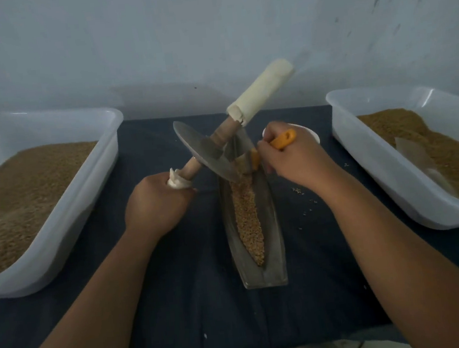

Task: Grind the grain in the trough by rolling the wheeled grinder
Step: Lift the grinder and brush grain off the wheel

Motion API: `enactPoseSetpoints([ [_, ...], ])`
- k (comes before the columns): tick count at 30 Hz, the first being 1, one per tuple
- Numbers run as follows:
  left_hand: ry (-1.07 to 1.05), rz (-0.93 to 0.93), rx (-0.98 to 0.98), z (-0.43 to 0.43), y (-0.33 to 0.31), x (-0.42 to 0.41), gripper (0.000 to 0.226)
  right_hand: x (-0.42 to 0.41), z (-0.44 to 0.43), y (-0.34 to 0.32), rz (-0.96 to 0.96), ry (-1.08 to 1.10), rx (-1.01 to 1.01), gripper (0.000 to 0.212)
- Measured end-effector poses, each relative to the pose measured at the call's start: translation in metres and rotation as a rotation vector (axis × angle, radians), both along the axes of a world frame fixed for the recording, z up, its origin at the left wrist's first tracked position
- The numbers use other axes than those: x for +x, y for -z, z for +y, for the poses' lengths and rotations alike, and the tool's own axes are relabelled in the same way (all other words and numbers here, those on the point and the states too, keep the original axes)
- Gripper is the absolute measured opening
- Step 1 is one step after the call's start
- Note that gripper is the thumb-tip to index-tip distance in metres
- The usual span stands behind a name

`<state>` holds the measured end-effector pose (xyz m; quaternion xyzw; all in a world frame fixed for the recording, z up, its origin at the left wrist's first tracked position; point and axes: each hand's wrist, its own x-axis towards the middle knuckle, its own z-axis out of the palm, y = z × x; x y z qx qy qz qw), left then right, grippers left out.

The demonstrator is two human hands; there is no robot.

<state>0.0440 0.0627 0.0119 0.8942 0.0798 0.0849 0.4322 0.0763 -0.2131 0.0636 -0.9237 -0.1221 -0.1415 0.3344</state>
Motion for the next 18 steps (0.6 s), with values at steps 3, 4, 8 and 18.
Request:
enactPoseSetpoints([
  [3, -0.008, 0.016, 0.005, -0.002, -0.001, -0.001, 0.019, 0.002, 0.000, -0.007, -0.103, 0.039, 0.066, 0.024],
  [4, -0.011, 0.019, 0.009, -0.003, -0.001, -0.002, 0.023, 0.005, 0.003, -0.009, -0.091, 0.054, 0.036, 0.023],
  [8, 0.016, 0.007, 0.040, -0.004, -0.002, -0.004, 0.025, 0.002, 0.004, -0.006, 0.094, -0.008, -0.095, 0.020],
  [18, 0.002, -0.030, 0.048, -0.002, -0.003, -0.002, 0.015, -0.056, -0.031, -0.043, 0.290, -0.160, 0.443, 0.038],
])
